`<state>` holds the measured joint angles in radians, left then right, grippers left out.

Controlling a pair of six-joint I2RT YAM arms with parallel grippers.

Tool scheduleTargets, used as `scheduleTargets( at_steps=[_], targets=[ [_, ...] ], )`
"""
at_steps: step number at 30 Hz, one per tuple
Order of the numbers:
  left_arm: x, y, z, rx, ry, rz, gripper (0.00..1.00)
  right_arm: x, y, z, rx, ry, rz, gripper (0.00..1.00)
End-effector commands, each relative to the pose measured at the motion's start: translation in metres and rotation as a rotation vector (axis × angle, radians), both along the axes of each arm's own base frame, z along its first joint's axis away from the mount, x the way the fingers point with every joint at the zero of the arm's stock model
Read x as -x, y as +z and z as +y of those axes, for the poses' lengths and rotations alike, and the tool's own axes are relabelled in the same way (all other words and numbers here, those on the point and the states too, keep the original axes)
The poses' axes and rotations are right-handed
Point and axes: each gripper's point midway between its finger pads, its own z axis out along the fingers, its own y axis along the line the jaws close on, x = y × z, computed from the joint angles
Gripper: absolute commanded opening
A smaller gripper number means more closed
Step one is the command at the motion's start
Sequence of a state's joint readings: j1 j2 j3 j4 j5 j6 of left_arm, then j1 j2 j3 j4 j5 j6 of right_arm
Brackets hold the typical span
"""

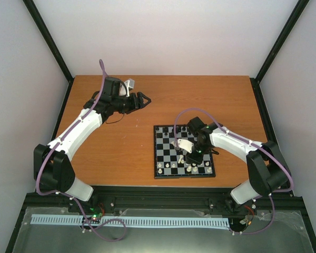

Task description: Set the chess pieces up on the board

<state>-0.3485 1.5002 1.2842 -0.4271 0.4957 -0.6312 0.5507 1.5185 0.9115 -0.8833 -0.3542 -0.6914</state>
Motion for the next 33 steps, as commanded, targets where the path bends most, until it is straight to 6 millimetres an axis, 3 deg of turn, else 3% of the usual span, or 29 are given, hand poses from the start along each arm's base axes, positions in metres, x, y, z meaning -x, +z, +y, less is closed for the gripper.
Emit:
scheduleTargets(
  at_steps=[1,11,22,33],
  targets=[
    [0.001,0.022,-0.001,0.014,-0.015,-0.046,0.73,0.000,-0.007,0.001,0.008,0.009,-0.002,0.08],
    [0.001,0.021,-0.001,0.014,-0.018,-0.045,0.73,0.001,-0.008,-0.001,0.017,0.013,0.003,0.13],
    [0.001,0.023,-0.001,0.017,-0.018,-0.048,0.73,-0.011,0.014,0.006,-0.009,0.002,-0.043,0.23],
    [0.001,0.022,-0.001,0.018,-0.019,-0.045,0.73,-0.019,0.003,0.019,0.007,0.010,-0.036,0.23]
  ],
)
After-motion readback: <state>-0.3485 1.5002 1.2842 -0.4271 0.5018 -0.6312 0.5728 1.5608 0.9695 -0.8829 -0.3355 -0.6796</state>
